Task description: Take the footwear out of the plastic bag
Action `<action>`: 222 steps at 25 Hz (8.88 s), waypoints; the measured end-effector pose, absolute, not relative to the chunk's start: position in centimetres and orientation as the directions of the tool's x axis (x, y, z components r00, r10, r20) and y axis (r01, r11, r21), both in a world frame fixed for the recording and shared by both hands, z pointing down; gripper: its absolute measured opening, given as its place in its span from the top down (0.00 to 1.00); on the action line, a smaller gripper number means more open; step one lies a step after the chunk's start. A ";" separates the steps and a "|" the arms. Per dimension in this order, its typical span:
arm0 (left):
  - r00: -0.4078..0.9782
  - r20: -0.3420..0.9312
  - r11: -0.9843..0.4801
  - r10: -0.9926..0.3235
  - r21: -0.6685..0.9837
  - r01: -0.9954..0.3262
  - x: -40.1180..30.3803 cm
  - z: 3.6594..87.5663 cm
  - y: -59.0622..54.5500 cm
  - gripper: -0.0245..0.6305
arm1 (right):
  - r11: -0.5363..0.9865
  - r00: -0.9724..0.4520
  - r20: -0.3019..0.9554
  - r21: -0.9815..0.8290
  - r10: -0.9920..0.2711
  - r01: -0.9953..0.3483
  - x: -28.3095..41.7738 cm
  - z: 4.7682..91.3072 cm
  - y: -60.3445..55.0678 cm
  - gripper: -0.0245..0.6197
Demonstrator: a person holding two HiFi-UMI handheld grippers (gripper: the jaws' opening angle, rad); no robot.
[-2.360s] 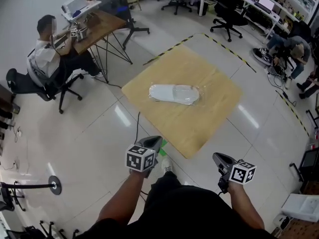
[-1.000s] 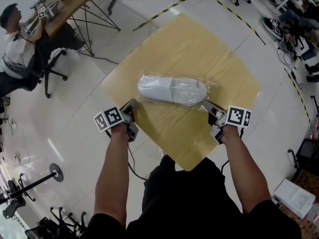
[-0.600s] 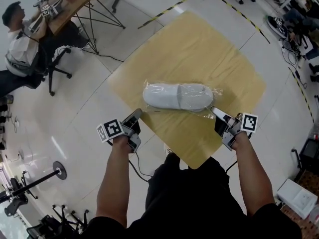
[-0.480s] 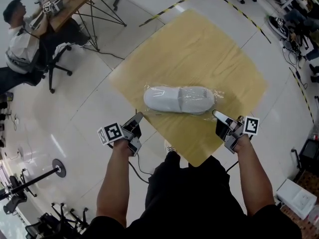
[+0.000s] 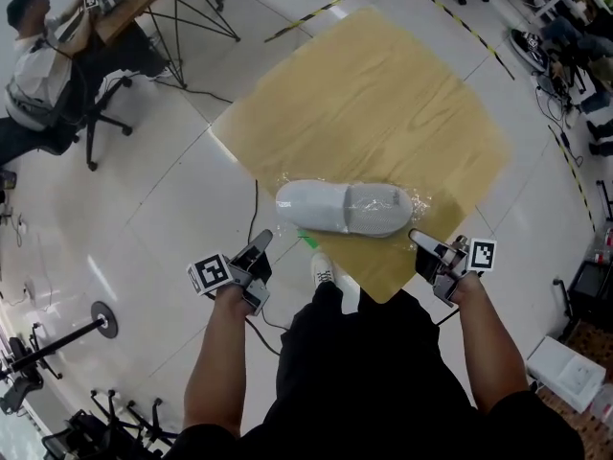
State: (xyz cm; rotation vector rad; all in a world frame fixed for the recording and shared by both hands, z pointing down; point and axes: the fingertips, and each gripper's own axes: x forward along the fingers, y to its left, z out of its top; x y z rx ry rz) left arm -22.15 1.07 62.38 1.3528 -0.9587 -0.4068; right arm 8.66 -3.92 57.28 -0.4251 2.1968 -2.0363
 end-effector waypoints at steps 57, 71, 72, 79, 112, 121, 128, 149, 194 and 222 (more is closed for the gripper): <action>0.606 0.617 -0.009 -0.502 0.697 -0.717 -20.4 62.0 -10.0 0.88 | 0.146 -0.921 0.223 -0.949 -0.320 -0.280 9.1 57.3 -10.5 0.94; 0.606 0.578 0.009 -0.547 0.728 -0.686 -20.6 62.0 -10.1 0.95 | 0.029 -0.945 -0.024 -0.999 -0.326 0.016 9.3 56.5 -9.9 0.96; 0.602 0.577 0.001 -0.552 0.722 -0.691 -20.7 61.8 -10.2 0.95 | 0.030 -0.949 0.001 -0.999 -0.315 -0.011 9.3 56.8 -9.7 0.96; 0.480 0.557 -0.210 -0.678 0.479 -0.852 -22.5 55.0 -10.8 0.67 | 0.213 -0.904 0.282 -0.909 -0.321 -0.359 12.4 55.6 -9.5 0.73; 0.363 0.928 -0.990 -0.080 -0.032 -0.138 -6.1 60.0 -3.7 0.59 | 0.200 -0.793 0.571 -0.769 -0.214 -0.607 9.7 60.0 -6.2 0.80; 0.350 0.934 -0.992 -0.066 -0.022 -0.126 -6.3 60.3 -3.5 0.61 | 0.180 -0.777 0.575 -0.761 -0.258 -0.623 11.9 59.7 -7.0 0.81; 0.328 0.943 -0.993 -0.056 -0.017 -0.121 -6.9 60.3 -2.9 0.68 | 0.177 -0.768 0.581 -0.754 -0.272 -0.633 13.3 59.9 -7.0 0.81; 0.327 0.941 -0.985 -0.085 -0.031 -0.167 -9.7 60.2 -2.7 0.81 | 0.196 -0.736 0.609 -0.715 -0.296 -0.670 14.9 59.6 -8.3 0.81; 0.396 0.916 -0.988 -0.065 -0.002 -0.157 -6.0 61.7 -2.3 0.77 | 0.214 -0.763 0.590 -0.735 -0.265 -0.643 16.1 60.7 -8.4 0.82; 0.315 0.944 -0.965 -0.098 -0.013 -0.261 -11.7 61.3 1.2 0.81 | 0.224 -0.767 0.607 -0.733 -0.211 -0.642 16.1 59.8 -6.5 0.82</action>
